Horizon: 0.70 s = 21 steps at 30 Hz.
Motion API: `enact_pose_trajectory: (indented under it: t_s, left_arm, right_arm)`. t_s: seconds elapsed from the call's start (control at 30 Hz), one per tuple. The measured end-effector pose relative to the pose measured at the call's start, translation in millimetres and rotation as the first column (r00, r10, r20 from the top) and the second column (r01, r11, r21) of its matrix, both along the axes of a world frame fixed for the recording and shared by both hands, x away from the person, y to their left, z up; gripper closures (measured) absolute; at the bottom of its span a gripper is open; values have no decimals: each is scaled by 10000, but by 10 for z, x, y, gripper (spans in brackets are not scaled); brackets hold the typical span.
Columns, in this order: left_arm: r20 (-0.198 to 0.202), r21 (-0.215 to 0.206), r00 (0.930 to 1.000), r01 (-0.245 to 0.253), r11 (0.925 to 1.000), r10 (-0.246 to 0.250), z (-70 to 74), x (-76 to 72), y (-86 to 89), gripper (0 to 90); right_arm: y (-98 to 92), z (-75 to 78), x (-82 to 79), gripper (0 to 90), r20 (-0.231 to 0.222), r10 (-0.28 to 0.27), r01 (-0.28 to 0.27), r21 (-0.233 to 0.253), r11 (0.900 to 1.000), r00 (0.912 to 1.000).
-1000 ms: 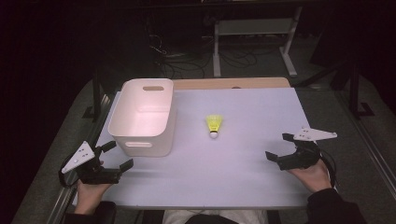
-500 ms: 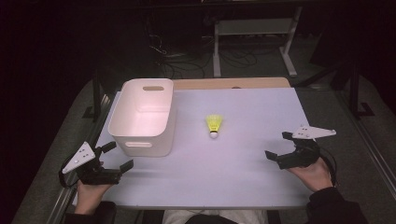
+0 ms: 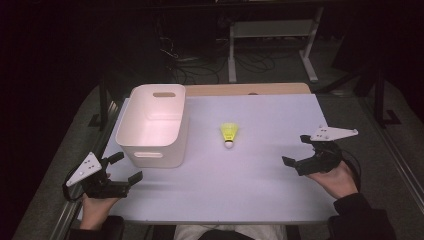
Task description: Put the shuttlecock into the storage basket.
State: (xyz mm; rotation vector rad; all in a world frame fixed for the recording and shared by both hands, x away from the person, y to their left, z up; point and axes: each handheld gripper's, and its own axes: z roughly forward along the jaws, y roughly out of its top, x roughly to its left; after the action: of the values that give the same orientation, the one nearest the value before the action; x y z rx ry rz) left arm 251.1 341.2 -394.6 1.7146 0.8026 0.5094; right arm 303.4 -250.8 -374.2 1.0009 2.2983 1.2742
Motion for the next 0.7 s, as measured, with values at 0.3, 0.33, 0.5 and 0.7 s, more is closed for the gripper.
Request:
enact_pose_trajectory:
  t_s: [0.3,0.33,0.5,0.7]
  left_arm:
    - [-2,6,10000,10,10000,-10,0,0,0,0]
    - [-5,-4,10000,11,10000,-11,-1,0,-1,0]
    - [-6,-4,10000,20,10000,-20,-1,-1,-2,0]
    - [-30,-5,10000,21,10000,-21,-2,-1,-3,0]
  right_arm:
    - [56,92,48,0,8,186,-186,-161,9997,9998]
    - [56,92,48,0,8,186,-186,-161,9997,9998]
    - [81,149,77,0,16,271,-270,-228,9994,9996]
    - [108,227,124,0,44,337,-335,-307,9990,9994]
